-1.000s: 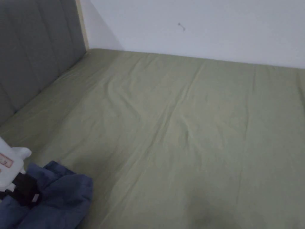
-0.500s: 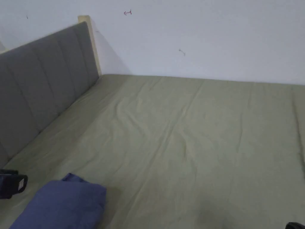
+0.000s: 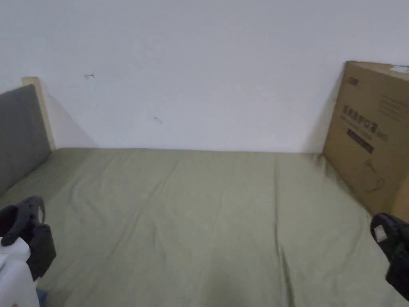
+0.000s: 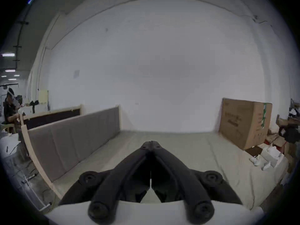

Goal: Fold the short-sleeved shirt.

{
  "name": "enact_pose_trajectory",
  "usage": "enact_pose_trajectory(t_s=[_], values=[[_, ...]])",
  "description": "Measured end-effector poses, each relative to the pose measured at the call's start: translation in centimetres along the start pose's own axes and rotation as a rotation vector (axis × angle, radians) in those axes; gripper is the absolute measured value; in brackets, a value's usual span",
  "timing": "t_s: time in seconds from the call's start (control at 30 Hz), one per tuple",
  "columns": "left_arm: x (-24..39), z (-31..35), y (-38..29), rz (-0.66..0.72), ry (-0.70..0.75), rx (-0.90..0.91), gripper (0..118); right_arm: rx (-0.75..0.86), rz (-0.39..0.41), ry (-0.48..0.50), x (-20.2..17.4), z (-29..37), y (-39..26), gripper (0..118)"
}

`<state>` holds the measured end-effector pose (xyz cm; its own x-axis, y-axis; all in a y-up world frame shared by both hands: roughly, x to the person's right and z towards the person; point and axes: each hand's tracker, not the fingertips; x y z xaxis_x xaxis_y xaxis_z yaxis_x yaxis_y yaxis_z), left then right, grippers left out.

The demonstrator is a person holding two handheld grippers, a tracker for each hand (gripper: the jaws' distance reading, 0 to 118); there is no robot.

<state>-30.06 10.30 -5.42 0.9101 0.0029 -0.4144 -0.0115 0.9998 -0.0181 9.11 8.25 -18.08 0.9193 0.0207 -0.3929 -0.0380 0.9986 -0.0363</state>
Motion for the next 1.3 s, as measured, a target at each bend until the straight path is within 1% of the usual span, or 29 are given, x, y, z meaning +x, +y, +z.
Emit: enact_pose_trajectory(t_s=[0.07,0.1,0.17,0.3,0.4,0.67,0.7,0.73,0.77,0.8,0.83,0.87,0.9,0.93,0.97,1.0,1.03,1.1,1.13,1.17,1.23,1.27,1.3], values=[[1.4,0.1,0.3,-0.029,-0.035,-0.011,0,0.013,0.041,-0.041,0.4,0.5,0.2,0],[2.1,0.2,0.3,-0.069,-0.081,-0.015,0,0.019,0.058,-0.061,0.8,0.5,0.0,0],[3.2,0.3,0.4,-0.12,-0.084,-0.03,0,0.019,0.044,-0.058,1.4,0.9,-0.1,0],[4.0,0.6,0.4,-0.118,-0.093,-0.03,0,0.033,0.03,-0.117,2.4,1.1,-0.3,0],[4.2,0.3,0.3,-0.137,-0.079,-0.052,0,0.037,0.024,-0.141,2.8,1.0,-0.6,0],[4.0,-0.2,0.1,-0.119,-0.078,-0.07,0,0.042,0.019,-0.138,2.8,0.2,-0.8,0],[3.8,-0.2,0.2,-0.092,-0.089,-0.062,8,0.052,0.018,-0.14,2.7,0.1,-0.8,0],[3.7,-0.1,0.3,-0.06,-0.105,-0.053,35,0.059,0.014,-0.143,2.7,0.1,-0.8,1],[3.5,-0.3,0.5,-0.061,-0.096,-0.058,84,0.07,0.007,-0.153,2.8,0.2,-0.7,23],[3.5,-1.0,0.7,-0.054,-0.092,-0.1,118,0.077,-0.005,-0.166,2.8,0.1,-0.5,83],[3.2,0.2,1.0,-0.053,-0.071,-0.068,115,0.052,-0.017,-0.177,3.0,-0.3,-0.2,118],[3.2,1.6,0.1,-0.055,-0.109,-0.056,118,0.072,-0.054,-0.212,3.3,0.0,-0.9,118],[3.2,2.3,-0.1,-0.057,-0.1,-0.062,118,0.083,-0.026,-0.159,3.3,-1.3,0.4,118],[3.2,3.0,-0.2,-0.062,-0.09,-0.041,118,0.084,-0.037,-0.157,3.4,-1.7,0.7,118],[3.5,2.3,0.2,-0.08,-0.078,-0.037,118,0.083,-0.05,-0.144,3.5,-2.2,1.0,118],[4.1,0.2,1.3,-0.093,-0.067,-0.027,118,0.073,-0.062,-0.135,3.6,-1.7,1.1,118],[4.2,0.1,1.4,-0.104,-0.06,-0.027,118,0.061,-0.082,-0.136,3.7,0.1,1.0,118],[4.4,0.2,1.6,-0.125,-0.053,-0.034,118,0.057,-0.132,-0.164,3.8,0.6,1.7,118],[4.2,-0.3,0.9,-0.131,-0.053,-0.038,118,0.052,-0.149,-0.155,4.0,0.8,2.1,118],[4.2,-0.4,0.8,-0.136,-0.054,-0.039,118,0.039,-0.165,-0.133,4.2,-0.3,1.8,118],[4.2,-0.4,0.6,-0.141,-0.053,-0.033,118,0.004,-0.167,-0.165,4.2,-0.4,2.5,118],[4.6,-0.1,1.0,-0.143,-0.051,-0.031,118,-0.011,-0.145,-0.195,4.0,-0.5,2.7,118],[4.7,-0.1,1.0,-0.145,-0.051,-0.031,118,-0.017,-0.101,-0.211,3.8,-0.9,2.8,118]])
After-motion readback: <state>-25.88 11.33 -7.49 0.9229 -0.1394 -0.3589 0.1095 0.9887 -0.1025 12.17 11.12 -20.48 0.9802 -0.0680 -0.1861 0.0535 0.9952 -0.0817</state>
